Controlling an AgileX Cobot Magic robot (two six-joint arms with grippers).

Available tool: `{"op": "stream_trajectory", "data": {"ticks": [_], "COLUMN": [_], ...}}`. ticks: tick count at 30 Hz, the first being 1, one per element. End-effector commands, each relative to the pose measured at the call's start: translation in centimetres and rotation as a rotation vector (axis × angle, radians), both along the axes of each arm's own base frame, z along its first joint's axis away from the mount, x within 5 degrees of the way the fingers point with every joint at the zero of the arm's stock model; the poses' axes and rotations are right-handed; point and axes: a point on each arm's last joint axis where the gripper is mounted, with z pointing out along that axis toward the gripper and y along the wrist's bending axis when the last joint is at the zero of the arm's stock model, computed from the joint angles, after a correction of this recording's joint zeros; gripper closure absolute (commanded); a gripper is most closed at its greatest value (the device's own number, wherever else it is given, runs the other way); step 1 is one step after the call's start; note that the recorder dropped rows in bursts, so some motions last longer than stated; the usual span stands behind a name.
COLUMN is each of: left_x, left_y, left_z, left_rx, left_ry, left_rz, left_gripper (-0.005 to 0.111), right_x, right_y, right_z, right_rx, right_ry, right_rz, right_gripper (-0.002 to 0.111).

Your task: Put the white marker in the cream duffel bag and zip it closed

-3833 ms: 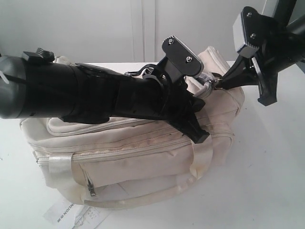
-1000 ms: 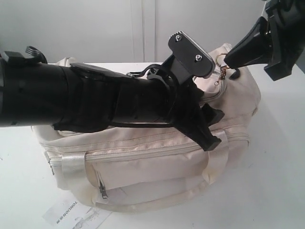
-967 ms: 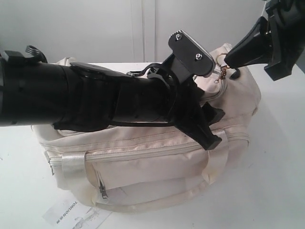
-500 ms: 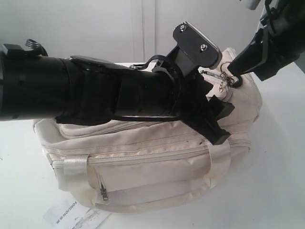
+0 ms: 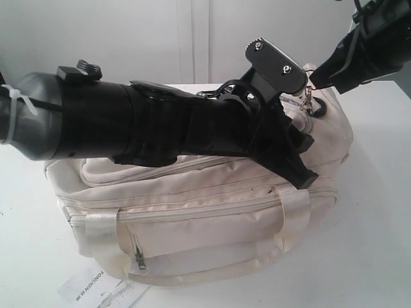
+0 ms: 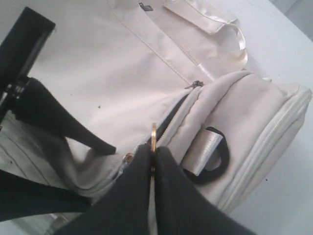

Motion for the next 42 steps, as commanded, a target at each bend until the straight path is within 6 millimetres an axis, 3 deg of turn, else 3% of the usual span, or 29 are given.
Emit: {"op": "stream_trajectory", "data": {"ticks": [1,4,5,16,30,42], "left_x": [-0.3,-0.3,-0.3,-0.4,-1.6,-1.8], "left_y": [-0.3,-0.3,-0.3,-0.2,-1.0,-1.2], "left_z": [0.6,0.6,0.6,0.8,1.3,1.3], "left_rx": [-0.048,-0.048,-0.048,-0.053,-0.02,-0.015], "left_ry": [0.026,0.026,0.026,0.023,-0.033,-0.038], "left_rz": [-0.007,-0.008,-0.008,-0.005,-0.057,-0.062], "left_gripper": [0.083,0.105,0.107,0.107,0.107,0.107], "right_x": [0.2,0.4,0.5,2.7,6.7,7.3], "right_y": [-0.1,-0.3,-0.3,-1.2,-2.6,-2.9], "right_z": [0.1,0.1,0.2,-0.1,-2.2,-2.5], "right_rx": [-0.004,-0.018,-0.021,-0.06,-0.102,-0.105], "right_ry": [-0.007,-0.029,-0.041,-0.176,-0.308,-0.344], "right_rz": [-0.011,-0.024,-0.032,-0.131,-0.266,-0.299], "right_gripper": [0.108,0.108,0.108,0.108,0.108,0.108]}}
